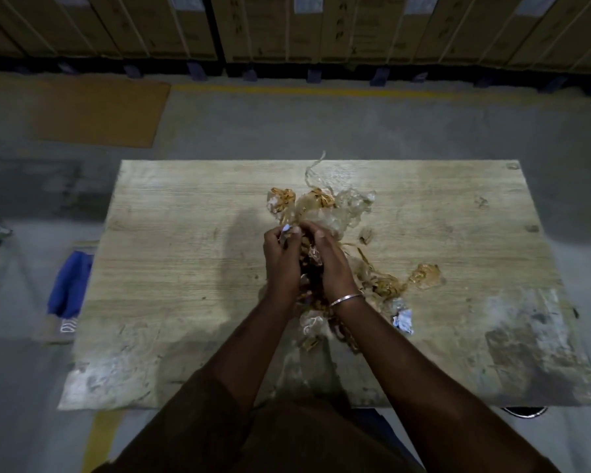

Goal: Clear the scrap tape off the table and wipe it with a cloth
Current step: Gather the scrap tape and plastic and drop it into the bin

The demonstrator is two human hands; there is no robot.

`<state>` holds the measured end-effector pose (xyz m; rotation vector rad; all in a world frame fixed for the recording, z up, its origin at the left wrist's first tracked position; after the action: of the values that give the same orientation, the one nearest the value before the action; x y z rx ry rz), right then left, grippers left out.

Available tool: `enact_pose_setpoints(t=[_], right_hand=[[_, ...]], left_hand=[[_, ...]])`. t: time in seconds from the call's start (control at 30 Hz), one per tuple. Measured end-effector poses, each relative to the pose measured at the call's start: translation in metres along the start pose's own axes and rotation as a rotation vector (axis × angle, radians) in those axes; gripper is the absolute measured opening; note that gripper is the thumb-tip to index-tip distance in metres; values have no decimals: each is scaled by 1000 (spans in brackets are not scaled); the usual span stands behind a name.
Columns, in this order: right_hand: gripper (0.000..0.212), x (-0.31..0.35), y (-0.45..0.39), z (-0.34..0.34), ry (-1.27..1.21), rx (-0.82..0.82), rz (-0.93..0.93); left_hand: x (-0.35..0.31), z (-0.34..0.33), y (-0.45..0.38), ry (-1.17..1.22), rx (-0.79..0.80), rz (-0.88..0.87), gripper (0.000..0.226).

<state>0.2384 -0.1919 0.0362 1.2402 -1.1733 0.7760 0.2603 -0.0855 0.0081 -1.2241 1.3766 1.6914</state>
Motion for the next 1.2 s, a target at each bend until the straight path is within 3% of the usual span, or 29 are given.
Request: enact_pose_setpoints(t=[0.1, 0.3, 0.47, 0.67, 0.8, 0.87, 0.97, 1.07, 1.2], right_hand=[[52, 3, 10, -4, -111, -49, -55], [27, 10, 20, 8, -65, -220, 11], [20, 7, 25, 5, 137, -244, 78], [47, 19, 31, -1, 423, -252, 125], [68, 14, 26, -6, 543, -238, 81], [63, 28, 36, -21, 434, -173, 63], [51, 34, 44, -48, 53, -98, -37], [34, 43, 47, -59, -75, -262, 25], [24, 55, 52, -56, 3, -403, 154]], left_hand=[[-6, 11, 4, 29, -2, 28, 38], [-7, 43, 6, 103, -122, 119, 32], [-17, 52, 2, 167, -91, 69, 24], [-24, 55, 0, 203, -58, 104, 21], [-27, 63, -2, 309, -54, 179, 43], [-31, 61, 2, 350, -33, 196, 45], [-38, 56, 13, 337, 12, 178, 35], [-39, 47, 22, 258, 100, 139, 28], [-51, 40, 43, 204, 149, 134, 17]])
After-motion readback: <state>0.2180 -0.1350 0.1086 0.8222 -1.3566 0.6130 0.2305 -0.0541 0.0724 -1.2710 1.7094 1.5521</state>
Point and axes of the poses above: each hand's wrist, its own y-axis away from the middle knuckle, its own z-axis out of the back of the hand, x = y × z, the point moved 6 cm from there along -y, towards the middle knuckle, and after that the axes turned 5 degrees about -x, right-handed, at the moved point
